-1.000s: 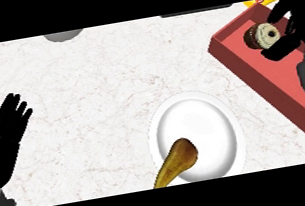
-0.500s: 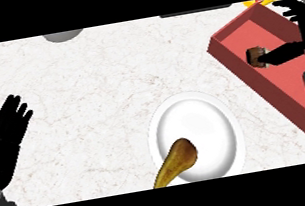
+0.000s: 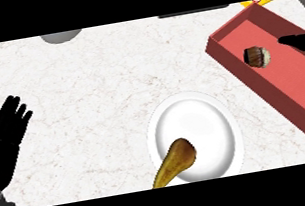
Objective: Pick the cupcake from the plate and place it in the cardboard box
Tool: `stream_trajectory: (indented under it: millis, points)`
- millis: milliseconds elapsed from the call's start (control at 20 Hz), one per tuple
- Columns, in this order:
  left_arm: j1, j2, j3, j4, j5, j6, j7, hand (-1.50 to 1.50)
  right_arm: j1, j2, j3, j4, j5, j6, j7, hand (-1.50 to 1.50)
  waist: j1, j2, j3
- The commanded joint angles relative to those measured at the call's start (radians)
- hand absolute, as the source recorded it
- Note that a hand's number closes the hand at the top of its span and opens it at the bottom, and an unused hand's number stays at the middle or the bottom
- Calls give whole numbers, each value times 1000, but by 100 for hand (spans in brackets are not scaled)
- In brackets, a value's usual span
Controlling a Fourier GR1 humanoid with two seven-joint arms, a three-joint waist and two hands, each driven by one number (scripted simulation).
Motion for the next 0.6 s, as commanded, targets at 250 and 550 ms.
stream_trajectory:
  millis: [250,550]
  points:
    - [-35,-6,9,46,-14,18,-6,0,166,-138,-231,-100,-317,140,-39,-150,-7,1,0]
    - [-13,-1,21,18,6,-9,-17,0,219,-256,-273,12,-440,212,-158,-150,8,3,0]
